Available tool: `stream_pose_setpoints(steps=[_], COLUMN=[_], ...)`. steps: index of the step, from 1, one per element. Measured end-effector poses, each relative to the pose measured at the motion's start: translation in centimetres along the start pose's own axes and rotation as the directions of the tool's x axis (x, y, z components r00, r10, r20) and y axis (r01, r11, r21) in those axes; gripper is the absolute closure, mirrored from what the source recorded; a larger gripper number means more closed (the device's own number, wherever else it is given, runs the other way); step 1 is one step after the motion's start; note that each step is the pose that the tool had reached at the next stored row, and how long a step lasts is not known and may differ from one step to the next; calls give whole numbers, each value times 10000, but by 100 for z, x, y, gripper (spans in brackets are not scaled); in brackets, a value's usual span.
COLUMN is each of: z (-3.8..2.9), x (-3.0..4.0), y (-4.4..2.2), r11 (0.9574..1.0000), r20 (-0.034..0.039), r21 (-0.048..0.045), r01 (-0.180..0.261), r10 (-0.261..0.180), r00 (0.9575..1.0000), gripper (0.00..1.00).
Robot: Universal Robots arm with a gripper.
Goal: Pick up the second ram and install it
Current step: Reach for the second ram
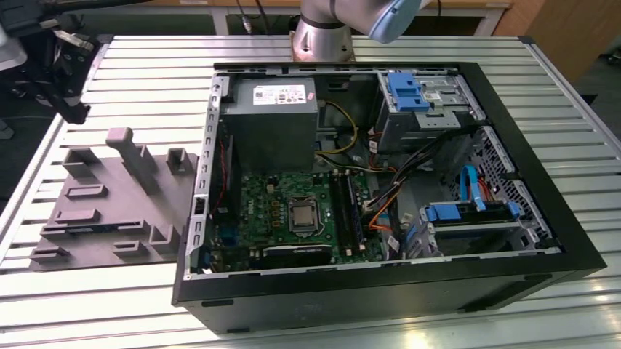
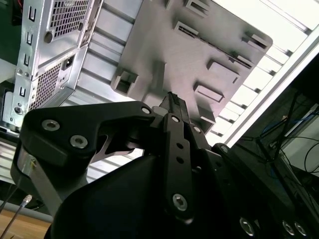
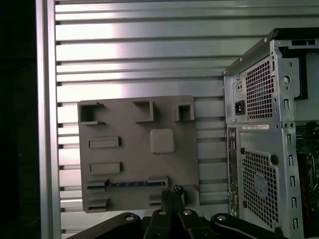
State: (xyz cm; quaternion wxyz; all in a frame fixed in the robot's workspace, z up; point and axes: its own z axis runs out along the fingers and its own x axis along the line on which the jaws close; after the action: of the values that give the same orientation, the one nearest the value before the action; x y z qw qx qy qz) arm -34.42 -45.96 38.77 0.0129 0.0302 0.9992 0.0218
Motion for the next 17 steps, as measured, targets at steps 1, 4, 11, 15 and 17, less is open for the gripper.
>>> stream_pose_setpoints(steps=[1, 4, 11, 15, 17], z=[0, -1, -1, -1, -1], x=[2, 9, 29, 40, 46], y=[-3, -13, -35, -49, -55], r11=[10000, 10000, 10000, 10000, 10000], r20=[0, -1, -1, -1, -1], r21=[0, 1, 0, 1, 0], r01=[0, 2, 7, 10, 11], r10=[0, -2, -7, -10, -11], r00=[10000, 10000, 10000, 10000, 10000], gripper=[89, 89, 89, 89, 89])
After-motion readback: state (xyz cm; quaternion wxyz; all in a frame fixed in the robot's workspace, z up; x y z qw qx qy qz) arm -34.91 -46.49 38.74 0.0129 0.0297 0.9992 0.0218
